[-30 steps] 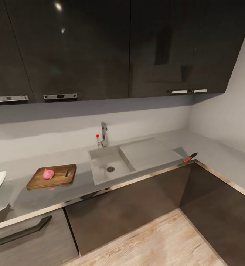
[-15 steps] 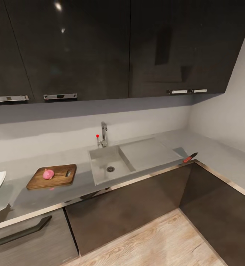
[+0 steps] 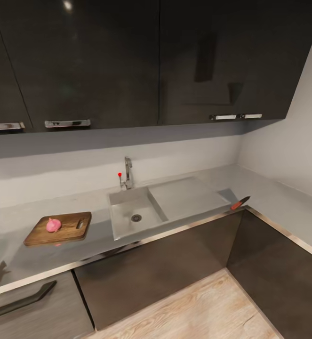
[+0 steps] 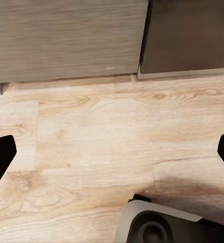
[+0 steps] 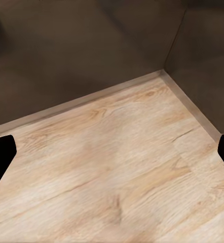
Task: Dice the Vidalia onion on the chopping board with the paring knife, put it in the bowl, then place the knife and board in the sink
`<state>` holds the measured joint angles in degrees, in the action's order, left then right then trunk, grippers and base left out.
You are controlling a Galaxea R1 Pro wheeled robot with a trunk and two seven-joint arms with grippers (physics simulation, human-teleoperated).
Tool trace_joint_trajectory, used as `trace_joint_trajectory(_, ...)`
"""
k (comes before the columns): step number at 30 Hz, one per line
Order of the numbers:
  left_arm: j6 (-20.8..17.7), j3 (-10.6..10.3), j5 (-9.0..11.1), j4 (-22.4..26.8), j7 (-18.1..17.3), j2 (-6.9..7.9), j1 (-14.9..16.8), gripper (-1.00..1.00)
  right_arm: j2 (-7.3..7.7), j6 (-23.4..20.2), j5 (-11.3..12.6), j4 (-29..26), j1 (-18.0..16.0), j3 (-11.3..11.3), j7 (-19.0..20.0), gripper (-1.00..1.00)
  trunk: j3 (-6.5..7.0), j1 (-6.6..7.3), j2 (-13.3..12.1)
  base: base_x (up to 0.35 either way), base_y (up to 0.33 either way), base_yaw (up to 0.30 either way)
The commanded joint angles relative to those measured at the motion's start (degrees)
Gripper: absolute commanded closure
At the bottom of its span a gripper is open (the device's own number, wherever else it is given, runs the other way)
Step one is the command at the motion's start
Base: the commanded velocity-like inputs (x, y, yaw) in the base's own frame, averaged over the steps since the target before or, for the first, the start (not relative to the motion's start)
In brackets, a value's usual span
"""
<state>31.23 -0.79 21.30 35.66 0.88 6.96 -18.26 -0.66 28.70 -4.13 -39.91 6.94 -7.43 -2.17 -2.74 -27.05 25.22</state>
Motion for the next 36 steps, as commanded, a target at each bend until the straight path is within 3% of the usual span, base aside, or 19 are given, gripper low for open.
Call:
trace_joint_trajectory(1, 0.1, -0.1, 0.2, 0.1, 0.1, -0.03, 0.0, -1.0, -0.05, 0.0, -0.4, -0.1, 0.0, -0.1, -0.2, -1.0, -0.09, -0.05, 0.1, 0.089, -0.255, 0.0)
trace_joint_trajectory(8, 0.1, -0.2, 0.1, 0.2, 0.1, -0.2, 0.0, -1.0, -0.12, 0.0, -0.4, -0.1, 0.0, -0.1, -0.3, -1.0, -0.09, -0.05, 0.1, -0.005, -0.266, 0.0)
trace_joint_trajectory(13, 0.1, -0.3, 0.1, 0.2, 0.0, -1.42, 0.0, -1.0, -0.13, 0.0, -0.4, -0.1, 0.0, -0.1, -0.3, -1.0, -0.09, -0.05, 0.1, -0.121, -0.242, 0.0)
trace_joint_trajectory(23, 0.1, -0.3, 0.1, -0.6, 0.0, -1.71, 0.0, -1.0, -0.13, 0.1, -0.4, -0.4, 0.0, 0.0, -0.2, -1.0, -0.09, -0.05, 0.1, -0.012, -0.022, 0.0)
trace_joint_trajectory(27, 0.1, -0.3, 0.1, -1.1, 0.0, -1.77, 0.0, -1.0, -0.28, -0.4, -0.5, -4.4, 0.0, 0.1, -0.5, -1.0, -0.09, -0.05, 0.1, 0.0, 0.0, 0.0)
trace_joint_trajectory(29, 0.1, -0.3, 0.1, -1.1, 0.0, -1.77, 0.0, -1.0, -0.34, -1.9, -0.5, -9.0, 0.0, 0.1, -0.9, -1.0, -0.09, -0.05, 0.1, 0.0, 0.0, 0.0)
trace_joint_trajectory(33, 0.1, -0.4, 0.1, -1.2, 0.0, -1.78, 0.0, -1.0, -0.39, -15.0, -0.5, -19.9, -0.2, 0.2, -1.3, -1.0, -0.09, -0.05, 0.1, 0.0, 0.0, 0.0)
trace_joint_trajectory(36, 0.1, -0.4, 0.1, -1.2, 0.0, -1.78, 0.0, -1.0, -0.43, -23.5, -0.4, -25.4, -2.1, 0.2, -1.3, -1.0, -0.09, -0.05, 0.1, 0.0, 0.0, 0.0)
